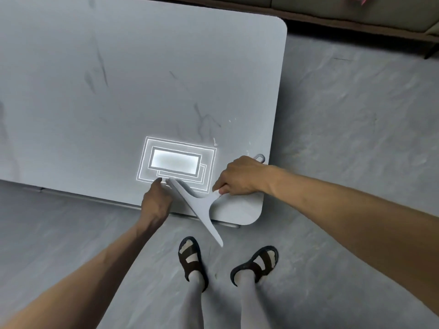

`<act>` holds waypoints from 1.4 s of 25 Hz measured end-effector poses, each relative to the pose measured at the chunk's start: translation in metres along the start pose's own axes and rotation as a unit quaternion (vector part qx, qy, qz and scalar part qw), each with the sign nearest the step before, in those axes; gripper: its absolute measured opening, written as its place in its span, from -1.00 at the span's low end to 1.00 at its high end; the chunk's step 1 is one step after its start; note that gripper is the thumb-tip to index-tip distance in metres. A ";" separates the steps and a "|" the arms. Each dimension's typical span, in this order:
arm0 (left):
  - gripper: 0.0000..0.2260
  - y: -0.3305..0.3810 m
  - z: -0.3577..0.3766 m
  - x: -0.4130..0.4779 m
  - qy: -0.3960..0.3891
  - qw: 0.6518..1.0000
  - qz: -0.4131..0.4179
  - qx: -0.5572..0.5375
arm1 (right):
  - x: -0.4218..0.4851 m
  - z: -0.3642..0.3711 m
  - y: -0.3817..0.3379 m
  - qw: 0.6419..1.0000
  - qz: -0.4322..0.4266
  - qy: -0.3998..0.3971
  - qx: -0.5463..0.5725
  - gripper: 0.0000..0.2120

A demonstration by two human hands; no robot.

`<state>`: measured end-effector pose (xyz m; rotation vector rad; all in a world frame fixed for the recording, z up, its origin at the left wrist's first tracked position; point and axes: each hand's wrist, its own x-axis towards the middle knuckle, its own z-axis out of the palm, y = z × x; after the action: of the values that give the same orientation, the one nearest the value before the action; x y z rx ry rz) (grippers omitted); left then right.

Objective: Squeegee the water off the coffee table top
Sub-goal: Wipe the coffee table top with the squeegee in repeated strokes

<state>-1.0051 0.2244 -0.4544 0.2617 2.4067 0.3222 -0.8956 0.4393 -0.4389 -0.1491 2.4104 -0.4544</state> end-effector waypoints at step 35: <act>-0.60 -0.018 -0.032 0.033 0.021 0.995 -0.071 -0.066 | 0.031 -0.029 -0.021 1.000 -0.011 0.006 -0.012 -0.70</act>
<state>-1.0525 0.2109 -0.4565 0.0242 2.4171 0.4220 -0.9382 0.4212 -0.4296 -0.1838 2.4297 -0.4369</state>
